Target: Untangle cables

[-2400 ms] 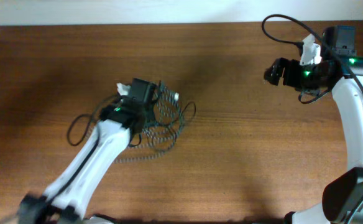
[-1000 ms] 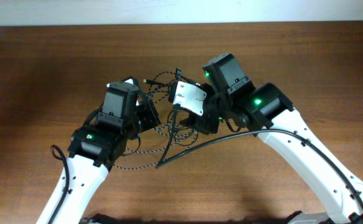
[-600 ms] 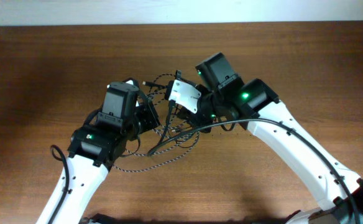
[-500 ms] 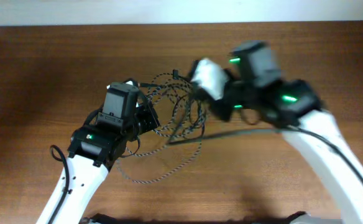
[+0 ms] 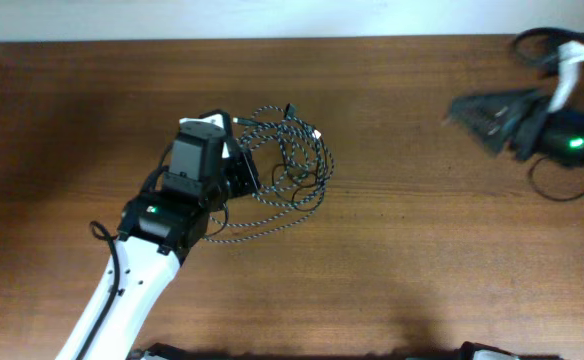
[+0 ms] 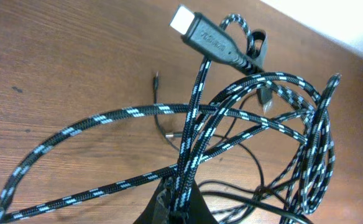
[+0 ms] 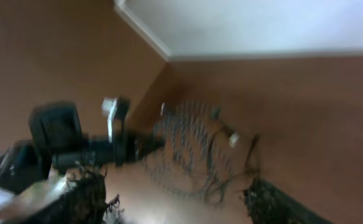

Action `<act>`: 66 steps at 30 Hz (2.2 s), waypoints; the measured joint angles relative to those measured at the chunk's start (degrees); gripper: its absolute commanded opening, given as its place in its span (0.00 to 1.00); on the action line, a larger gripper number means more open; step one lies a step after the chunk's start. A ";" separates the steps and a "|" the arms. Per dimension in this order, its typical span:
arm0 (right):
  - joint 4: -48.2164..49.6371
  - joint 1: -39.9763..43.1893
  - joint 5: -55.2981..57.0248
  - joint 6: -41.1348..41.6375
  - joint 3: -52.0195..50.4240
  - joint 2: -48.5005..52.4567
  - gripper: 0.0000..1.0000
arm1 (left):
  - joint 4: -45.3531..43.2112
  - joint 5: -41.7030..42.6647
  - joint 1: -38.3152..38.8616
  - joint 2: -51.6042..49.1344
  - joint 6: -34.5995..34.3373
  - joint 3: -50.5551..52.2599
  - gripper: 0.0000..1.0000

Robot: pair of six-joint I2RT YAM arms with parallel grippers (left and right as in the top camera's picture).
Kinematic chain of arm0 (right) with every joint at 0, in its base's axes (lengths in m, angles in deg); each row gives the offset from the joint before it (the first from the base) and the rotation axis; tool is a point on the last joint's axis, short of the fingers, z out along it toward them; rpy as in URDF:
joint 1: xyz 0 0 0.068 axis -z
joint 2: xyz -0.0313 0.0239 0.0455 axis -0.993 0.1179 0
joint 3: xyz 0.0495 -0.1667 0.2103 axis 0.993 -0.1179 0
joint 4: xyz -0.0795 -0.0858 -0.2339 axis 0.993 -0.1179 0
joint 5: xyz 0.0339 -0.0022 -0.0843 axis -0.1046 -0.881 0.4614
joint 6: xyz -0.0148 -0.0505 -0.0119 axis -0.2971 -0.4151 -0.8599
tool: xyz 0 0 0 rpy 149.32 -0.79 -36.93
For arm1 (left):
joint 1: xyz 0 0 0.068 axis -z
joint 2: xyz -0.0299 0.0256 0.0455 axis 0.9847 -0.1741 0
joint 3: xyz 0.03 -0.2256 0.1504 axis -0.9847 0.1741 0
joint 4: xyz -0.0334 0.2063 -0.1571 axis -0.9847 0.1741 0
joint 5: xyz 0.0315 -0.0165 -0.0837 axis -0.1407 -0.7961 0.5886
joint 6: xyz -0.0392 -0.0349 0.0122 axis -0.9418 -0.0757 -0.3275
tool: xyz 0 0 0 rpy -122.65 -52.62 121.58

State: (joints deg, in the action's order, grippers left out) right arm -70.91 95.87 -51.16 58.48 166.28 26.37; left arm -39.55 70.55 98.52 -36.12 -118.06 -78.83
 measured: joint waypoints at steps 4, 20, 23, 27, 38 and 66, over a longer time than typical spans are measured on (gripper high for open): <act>-7.39 -19.91 5.44 -24.06 -0.09 11.78 0.64 | -0.20 3.26 -5.29 1.64 -11.41 -0.02 0.00; 4.35 -43.71 39.89 -28.28 -0.20 10.58 0.65 | 1.77 20.20 -9.38 1.66 -14.67 0.00 0.00; 4.04 -43.71 43.10 -28.26 -0.17 7.69 0.63 | 2.01 21.27 -9.38 1.66 -14.62 -0.02 0.00; 4.07 -43.71 43.95 -28.13 -0.17 11.54 0.61 | 2.05 26.34 -9.38 1.66 -14.64 0.00 0.00; 8.31 -41.77 45.31 -20.15 1.36 9.22 0.04 | 11.63 13.11 -9.60 1.66 -13.11 -0.24 0.00; -5.81 -20.55 22.60 14.21 3.61 16.20 0.77 | -40.96 50.51 -28.02 -16.70 -19.04 -0.02 0.00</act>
State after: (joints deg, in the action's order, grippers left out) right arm -76.72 75.33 -28.56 72.69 169.89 42.56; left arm -80.51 121.06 70.50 -52.81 -137.10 -78.85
